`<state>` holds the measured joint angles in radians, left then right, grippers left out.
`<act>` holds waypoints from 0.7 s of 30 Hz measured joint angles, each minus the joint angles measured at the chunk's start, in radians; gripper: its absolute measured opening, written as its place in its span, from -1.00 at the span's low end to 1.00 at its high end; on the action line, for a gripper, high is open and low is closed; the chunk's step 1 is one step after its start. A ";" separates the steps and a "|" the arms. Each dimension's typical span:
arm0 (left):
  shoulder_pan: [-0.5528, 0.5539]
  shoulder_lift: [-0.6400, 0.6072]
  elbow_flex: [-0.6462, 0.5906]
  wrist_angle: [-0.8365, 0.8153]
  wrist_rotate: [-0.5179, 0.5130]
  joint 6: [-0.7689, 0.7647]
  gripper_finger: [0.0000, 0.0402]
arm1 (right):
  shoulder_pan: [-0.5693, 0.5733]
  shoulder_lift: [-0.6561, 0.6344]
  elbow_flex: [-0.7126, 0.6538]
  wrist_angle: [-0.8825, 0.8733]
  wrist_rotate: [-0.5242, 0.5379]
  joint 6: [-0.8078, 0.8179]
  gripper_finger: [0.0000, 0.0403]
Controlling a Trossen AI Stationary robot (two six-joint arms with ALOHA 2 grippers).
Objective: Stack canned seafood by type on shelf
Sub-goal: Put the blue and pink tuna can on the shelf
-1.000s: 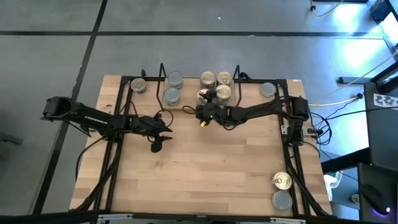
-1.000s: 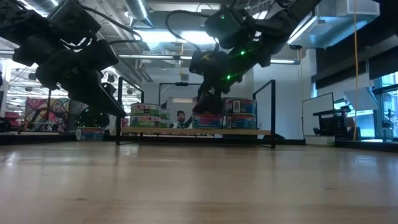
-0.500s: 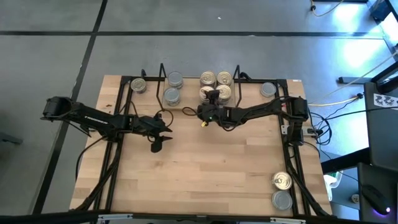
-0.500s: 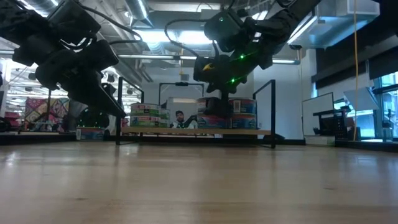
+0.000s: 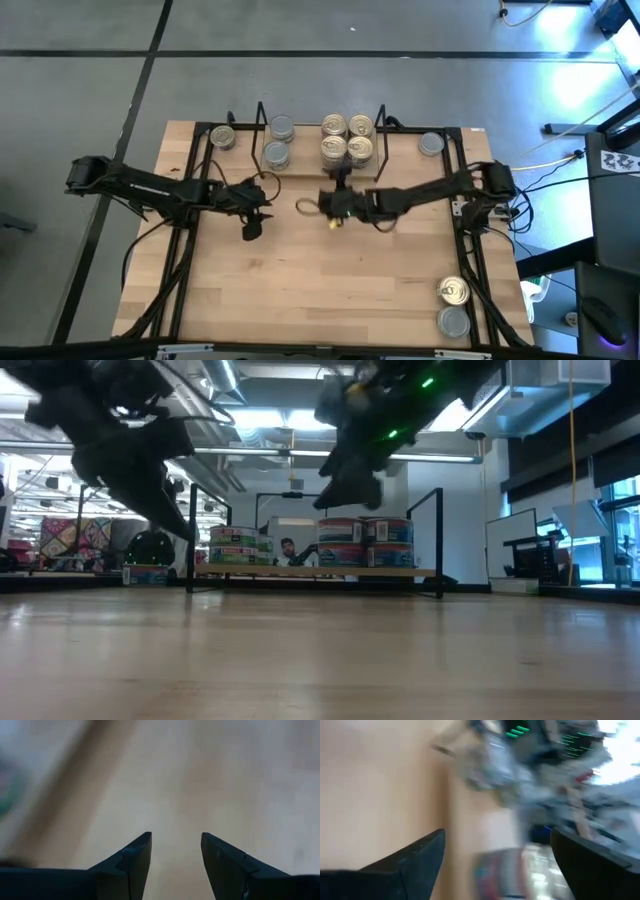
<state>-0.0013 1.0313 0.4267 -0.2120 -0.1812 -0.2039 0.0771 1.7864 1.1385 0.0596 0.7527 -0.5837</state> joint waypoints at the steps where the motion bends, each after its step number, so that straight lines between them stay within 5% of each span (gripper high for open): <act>1: 0.000 -0.008 0.036 -0.084 -0.043 -0.008 -0.15 | 0.021 -0.011 0.000 -0.045 -0.051 0.047 0.75; 6: 0.021 -0.020 0.208 -0.434 -0.302 -0.110 -0.15 | 0.071 -0.025 -0.015 -0.167 -0.391 0.268 0.75; 9: 0.076 -0.018 0.273 -0.570 -0.360 -0.173 -0.15 | 0.082 -0.015 -0.078 -0.128 -0.548 0.314 0.75; 21: 0.195 0.037 0.284 -0.667 -0.367 -0.195 -0.15 | 0.086 -0.015 -0.310 0.147 -0.580 0.399 0.75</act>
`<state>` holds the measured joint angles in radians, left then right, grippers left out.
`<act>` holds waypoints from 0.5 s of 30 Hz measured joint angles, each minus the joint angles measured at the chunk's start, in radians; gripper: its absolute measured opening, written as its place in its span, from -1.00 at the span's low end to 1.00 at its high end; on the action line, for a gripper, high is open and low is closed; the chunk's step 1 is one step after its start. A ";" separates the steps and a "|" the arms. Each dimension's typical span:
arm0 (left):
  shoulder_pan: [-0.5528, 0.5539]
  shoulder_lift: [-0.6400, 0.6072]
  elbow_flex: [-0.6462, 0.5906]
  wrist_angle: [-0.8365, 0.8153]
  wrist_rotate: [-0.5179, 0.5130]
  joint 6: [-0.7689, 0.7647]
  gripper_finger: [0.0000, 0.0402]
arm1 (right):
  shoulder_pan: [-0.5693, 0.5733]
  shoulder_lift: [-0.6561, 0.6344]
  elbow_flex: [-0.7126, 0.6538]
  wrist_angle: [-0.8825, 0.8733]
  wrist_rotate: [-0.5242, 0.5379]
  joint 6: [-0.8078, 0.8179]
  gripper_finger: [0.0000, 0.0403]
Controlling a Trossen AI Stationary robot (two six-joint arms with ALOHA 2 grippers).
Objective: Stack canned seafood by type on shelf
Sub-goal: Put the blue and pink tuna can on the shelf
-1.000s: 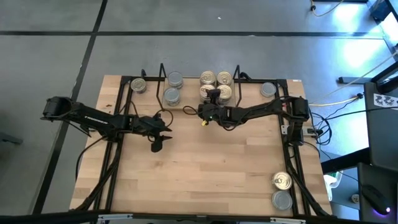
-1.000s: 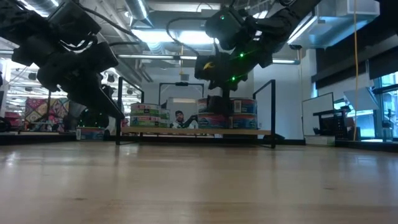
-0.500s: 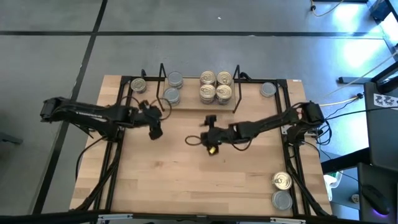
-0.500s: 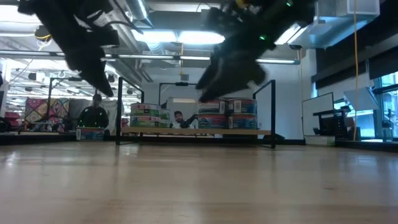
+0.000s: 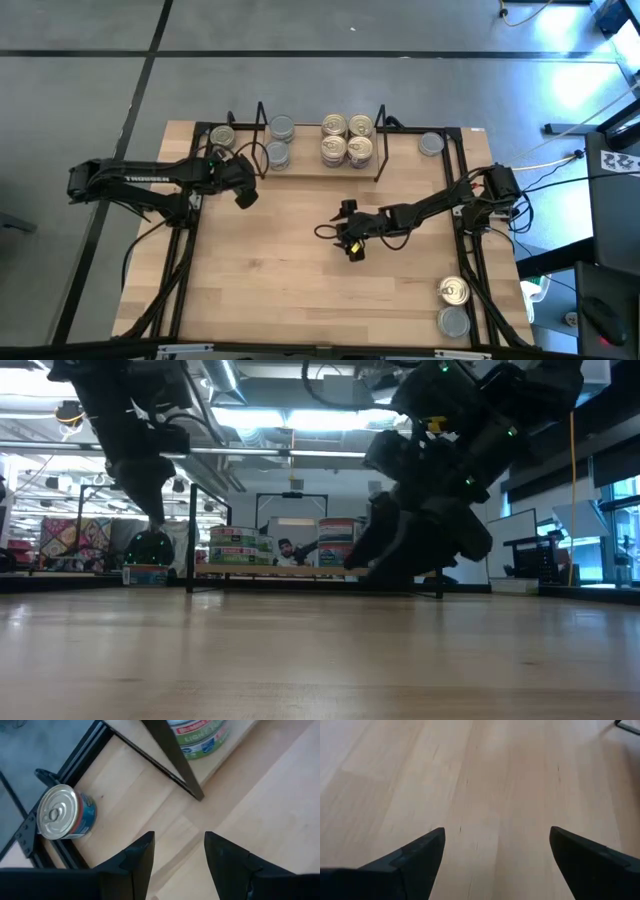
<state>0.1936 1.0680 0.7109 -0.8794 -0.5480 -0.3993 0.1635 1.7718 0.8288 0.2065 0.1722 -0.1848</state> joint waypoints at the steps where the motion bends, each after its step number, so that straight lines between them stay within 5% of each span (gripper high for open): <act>1: 0.000 0.008 0.000 -0.003 -0.011 -0.007 -0.15 | 0.000 0.000 -0.007 0.015 0.000 -0.002 0.75; 15: 0.150 0.078 0.000 -0.003 -0.071 -0.022 -0.15 | 0.000 0.000 -0.010 0.031 0.000 -0.014 0.75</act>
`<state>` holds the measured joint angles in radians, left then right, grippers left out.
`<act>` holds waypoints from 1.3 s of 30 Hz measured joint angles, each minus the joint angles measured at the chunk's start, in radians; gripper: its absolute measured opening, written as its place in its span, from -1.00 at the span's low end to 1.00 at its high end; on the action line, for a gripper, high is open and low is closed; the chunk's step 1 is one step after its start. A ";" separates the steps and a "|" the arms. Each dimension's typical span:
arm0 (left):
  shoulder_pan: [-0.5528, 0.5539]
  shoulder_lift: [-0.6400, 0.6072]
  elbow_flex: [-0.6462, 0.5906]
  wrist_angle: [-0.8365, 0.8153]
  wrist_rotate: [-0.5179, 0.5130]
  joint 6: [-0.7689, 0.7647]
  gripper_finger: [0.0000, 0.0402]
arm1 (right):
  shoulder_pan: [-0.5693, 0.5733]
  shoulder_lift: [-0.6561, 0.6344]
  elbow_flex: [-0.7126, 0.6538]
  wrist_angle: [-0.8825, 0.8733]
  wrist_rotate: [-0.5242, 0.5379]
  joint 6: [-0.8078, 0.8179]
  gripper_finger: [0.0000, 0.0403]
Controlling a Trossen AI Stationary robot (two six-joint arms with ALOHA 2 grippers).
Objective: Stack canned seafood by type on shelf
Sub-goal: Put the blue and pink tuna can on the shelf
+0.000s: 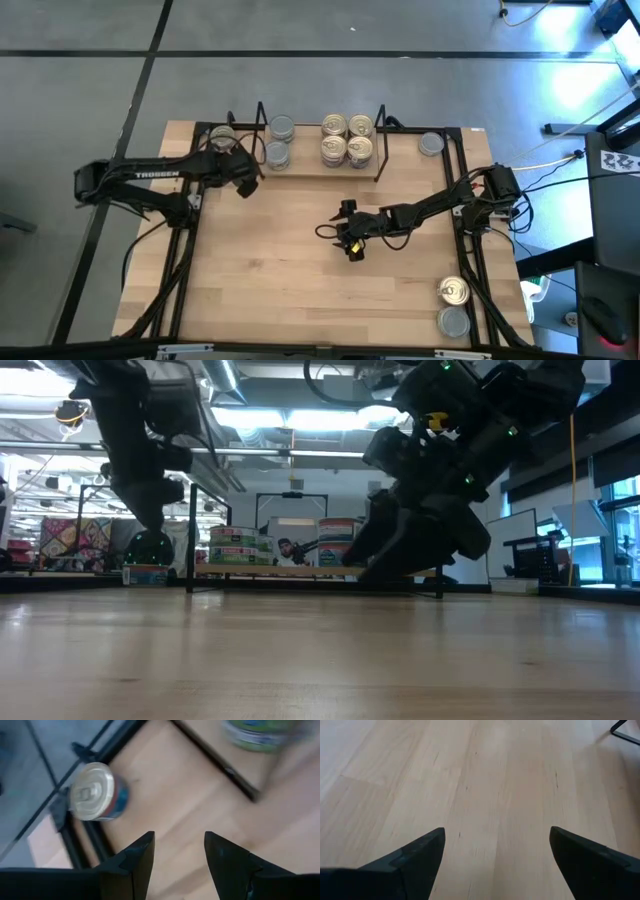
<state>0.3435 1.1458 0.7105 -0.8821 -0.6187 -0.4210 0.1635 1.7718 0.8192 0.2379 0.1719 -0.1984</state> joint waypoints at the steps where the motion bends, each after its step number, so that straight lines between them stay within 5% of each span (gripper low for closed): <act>1: 0.015 0.000 0.000 0.001 -0.015 0.000 -0.15 | 0.000 0.000 0.000 0.000 0.000 0.000 0.75; 14: 0.232 0.000 0.000 0.071 -0.036 -0.084 -0.15 | 0.000 0.000 0.000 -0.001 -0.001 0.000 0.75; 24: 0.312 -0.001 -0.002 0.110 0.015 0.014 -0.17 | 0.000 0.000 0.000 -0.001 -0.005 0.000 0.75; 39: 0.278 0.000 -0.001 0.162 -0.035 0.381 -0.71 | 0.000 0.000 0.000 0.000 -0.016 0.000 0.75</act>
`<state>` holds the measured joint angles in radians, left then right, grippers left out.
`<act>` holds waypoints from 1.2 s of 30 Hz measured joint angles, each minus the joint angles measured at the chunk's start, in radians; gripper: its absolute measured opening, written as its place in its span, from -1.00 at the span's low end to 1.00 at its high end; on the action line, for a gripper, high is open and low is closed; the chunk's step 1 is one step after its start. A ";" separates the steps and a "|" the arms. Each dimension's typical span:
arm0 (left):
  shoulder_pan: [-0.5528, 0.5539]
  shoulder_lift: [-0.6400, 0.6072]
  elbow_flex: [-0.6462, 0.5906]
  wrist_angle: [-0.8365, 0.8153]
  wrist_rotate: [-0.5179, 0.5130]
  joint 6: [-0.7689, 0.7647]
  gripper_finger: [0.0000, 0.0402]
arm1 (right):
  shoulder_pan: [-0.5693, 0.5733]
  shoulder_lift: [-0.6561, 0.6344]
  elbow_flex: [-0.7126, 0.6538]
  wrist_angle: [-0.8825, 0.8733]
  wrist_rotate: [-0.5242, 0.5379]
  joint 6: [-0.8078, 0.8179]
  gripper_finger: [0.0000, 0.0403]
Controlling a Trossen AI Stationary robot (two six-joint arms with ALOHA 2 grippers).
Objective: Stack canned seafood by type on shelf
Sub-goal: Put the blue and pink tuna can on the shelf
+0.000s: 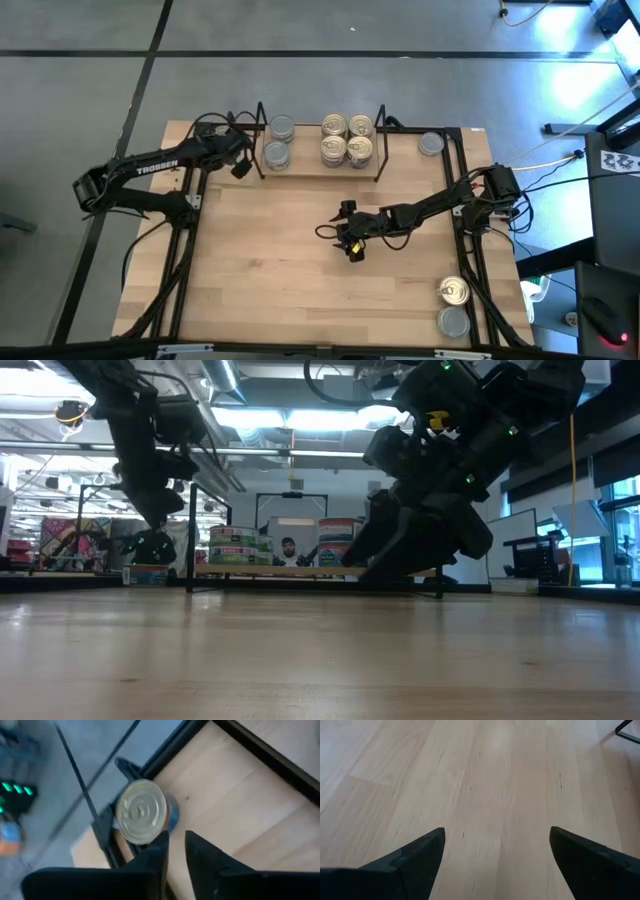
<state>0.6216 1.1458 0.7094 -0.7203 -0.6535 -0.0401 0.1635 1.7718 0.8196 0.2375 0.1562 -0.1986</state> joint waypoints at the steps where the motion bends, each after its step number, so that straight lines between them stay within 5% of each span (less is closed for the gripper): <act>1: 0.000 0.000 0.001 0.008 -0.003 0.044 -0.75 | 0.000 0.000 0.000 0.000 0.000 0.000 0.75; 8: 0.038 0.000 0.045 -0.095 -0.040 0.249 -0.99 | 0.000 0.000 0.000 0.000 0.000 0.000 0.75; 36: 0.239 0.342 0.019 0.246 -0.151 0.393 -1.00 | 0.000 0.000 0.000 0.007 0.000 0.003 0.75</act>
<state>0.8606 1.4878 0.7279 -0.4743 -0.8050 0.3530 0.1635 1.7718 0.8200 0.2443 0.1562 -0.1955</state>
